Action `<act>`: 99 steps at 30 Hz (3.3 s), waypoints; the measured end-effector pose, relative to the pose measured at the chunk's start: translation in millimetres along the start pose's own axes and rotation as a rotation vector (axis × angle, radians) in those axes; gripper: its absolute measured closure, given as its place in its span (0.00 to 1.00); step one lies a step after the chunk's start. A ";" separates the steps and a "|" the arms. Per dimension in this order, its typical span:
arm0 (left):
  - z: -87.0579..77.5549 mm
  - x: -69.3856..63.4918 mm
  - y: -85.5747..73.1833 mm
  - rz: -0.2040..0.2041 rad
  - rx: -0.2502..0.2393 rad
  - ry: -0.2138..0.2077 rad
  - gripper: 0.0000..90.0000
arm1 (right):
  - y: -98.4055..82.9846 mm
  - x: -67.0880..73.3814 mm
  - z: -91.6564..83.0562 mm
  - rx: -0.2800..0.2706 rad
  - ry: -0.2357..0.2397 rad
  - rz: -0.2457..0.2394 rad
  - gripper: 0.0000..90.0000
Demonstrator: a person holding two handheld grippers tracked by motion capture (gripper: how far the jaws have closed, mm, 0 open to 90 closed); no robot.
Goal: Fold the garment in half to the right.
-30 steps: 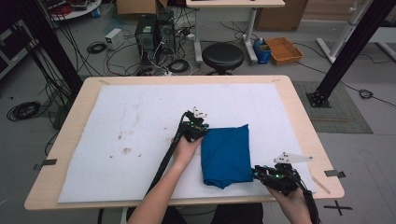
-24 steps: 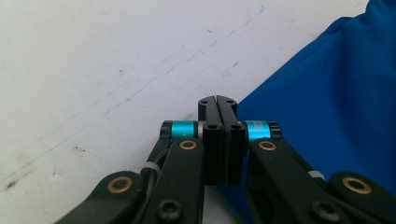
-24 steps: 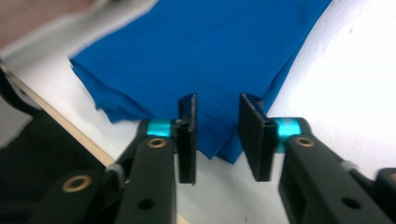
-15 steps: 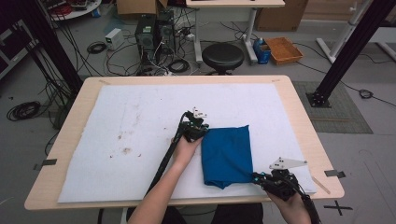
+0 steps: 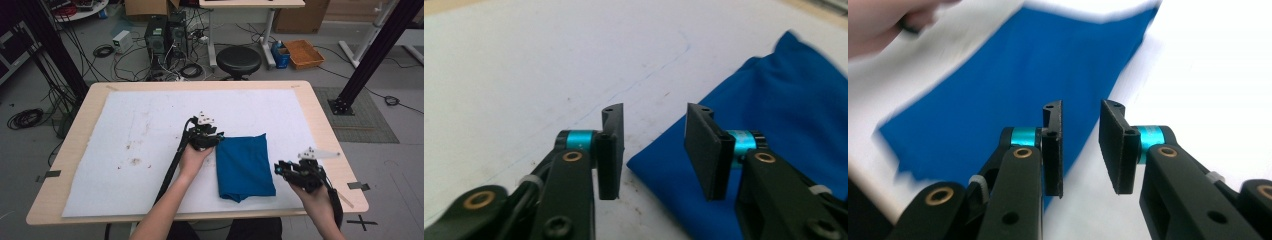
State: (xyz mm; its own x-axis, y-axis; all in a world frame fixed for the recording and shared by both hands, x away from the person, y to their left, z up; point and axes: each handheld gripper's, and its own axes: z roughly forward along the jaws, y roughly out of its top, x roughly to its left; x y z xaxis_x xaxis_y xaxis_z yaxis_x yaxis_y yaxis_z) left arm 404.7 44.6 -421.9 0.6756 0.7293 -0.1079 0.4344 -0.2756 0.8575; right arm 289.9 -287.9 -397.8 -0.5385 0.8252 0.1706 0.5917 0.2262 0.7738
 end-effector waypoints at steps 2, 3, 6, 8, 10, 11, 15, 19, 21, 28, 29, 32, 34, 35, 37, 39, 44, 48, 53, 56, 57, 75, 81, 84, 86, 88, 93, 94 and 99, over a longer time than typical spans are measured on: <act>-14.2 1.0 -0.8 0.003 -0.026 -0.012 0.60 | 18.4 -6.6 12.9 -0.013 -0.016 0.003 0.79; -21.6 1.7 -1.8 -0.001 -0.036 -0.020 0.57 | 27.0 -10.6 20.3 -0.013 -0.018 0.014 0.79; -44.6 4.3 -6.7 -0.004 -0.062 -0.039 0.54 | 47.4 -22.6 43.4 -0.017 -0.052 0.048 0.77; -59.2 6.0 -11.1 -0.016 -0.077 -0.065 0.53 | 55.1 -30.5 59.1 0.007 -0.071 0.069 0.76; -72.7 7.4 -15.8 -0.019 -0.093 -0.086 0.52 | 58.2 -36.5 71.7 0.022 -0.085 0.096 0.75; -79.0 7.9 -18.0 -0.020 -0.098 -0.095 0.51 | 58.9 -39.3 76.5 0.026 -0.093 0.094 0.76; -99.4 8.6 -24.6 -0.015 -0.116 -0.109 0.51 | 59.4 -45.4 90.4 0.052 -0.079 0.069 0.94; -113.5 11.7 -31.7 -0.014 -0.137 -0.118 0.51 | 59.0 -49.0 95.0 0.043 -0.082 0.046 1.00; -118.0 14.9 -34.7 -0.012 -0.144 -0.114 0.51 | 58.3 -49.8 97.0 0.050 -0.087 0.037 1.00; -126.4 29.2 -39.4 -0.014 -0.189 -0.123 0.51 | 54.8 -50.9 95.4 0.031 -0.120 0.017 0.90; -127.6 31.2 -39.9 -0.014 -0.200 -0.123 0.51 | 54.7 -51.1 93.2 0.016 -0.121 0.018 0.87; -131.3 36.9 -42.1 -0.002 -0.245 -0.128 0.51 | 55.6 -48.9 82.9 -0.026 -0.114 0.011 0.75; -134.5 38.8 -43.7 0.030 -0.280 -0.110 0.50 | 55.3 -46.7 75.4 -0.045 -0.094 0.006 0.69; -136.2 40.1 -44.4 0.053 -0.293 -0.100 0.50 | 54.7 -45.1 72.1 -0.056 -0.091 -0.009 0.65; -139.2 43.2 -46.7 0.064 -0.322 -0.092 0.48 | 52.7 -42.3 65.6 -0.072 -0.079 -0.019 0.60; -141.6 46.6 -49.2 0.059 -0.333 -0.081 0.47 | 50.0 -39.9 59.9 -0.091 -0.063 -0.025 0.55; -146.9 49.5 -49.6 0.034 -0.333 -0.084 0.43 | 48.5 -37.1 45.3 -0.128 -0.047 -0.064 0.48; -148.9 51.8 -45.8 0.023 -0.318 -0.069 0.39 | 49.2 -40.1 35.6 -0.160 -0.033 -0.054 0.45; -148.4 51.8 -45.7 0.037 -0.307 -0.041 0.37 | 48.6 -44.0 31.3 -0.175 -0.024 -0.043 0.42; -145.9 50.1 -46.2 0.055 -0.286 -0.033 0.35 | 49.7 -45.0 31.7 -0.173 -0.015 -0.031 0.40; -145.3 49.3 -46.2 0.058 -0.281 -0.034 0.35 | 49.8 -44.9 31.7 -0.175 -0.015 -0.033 0.40; -140.0 43.5 -43.4 0.067 -0.258 -0.040 0.35 | 50.8 -43.4 25.2 -0.201 -0.014 -0.028 0.39; -139.0 43.9 -43.4 0.059 -0.254 -0.047 0.35 | 50.6 -44.1 25.4 -0.197 -0.013 -0.029 0.39; -138.8 43.7 -43.4 0.060 -0.253 -0.043 0.35 | 50.5 -44.7 25.4 -0.196 -0.014 -0.026 0.39; -138.6 43.9 -43.5 0.056 -0.252 -0.044 0.35 | 50.3 -45.2 25.4 -0.195 -0.016 -0.024 0.39; -138.1 44.3 -43.4 0.053 -0.248 -0.043 0.34 | 50.0 -46.3 25.4 -0.195 -0.015 -0.027 0.39; -137.6 44.3 -43.1 0.050 -0.244 -0.041 0.33 | 49.2 -48.8 24.7 -0.197 -0.016 -0.024 0.39; -137.4 44.5 -43.0 0.048 -0.242 -0.041 0.33 | 49.0 -49.4 24.4 -0.195 -0.019 -0.021 0.39; -136.4 54.7 -44.3 0.041 -0.221 -0.002 0.30 | 45.2 -58.8 27.2 -0.177 -0.043 -0.003 0.38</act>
State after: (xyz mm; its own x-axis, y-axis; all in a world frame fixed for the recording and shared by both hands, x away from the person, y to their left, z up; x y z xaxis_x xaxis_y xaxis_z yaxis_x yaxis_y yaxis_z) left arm 341.2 182.2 -397.2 0.6917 0.7187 -0.0713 0.2655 -0.1613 0.9505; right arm 364.5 -312.1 -389.4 -0.5117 0.8469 0.1444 0.4731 0.1375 0.8702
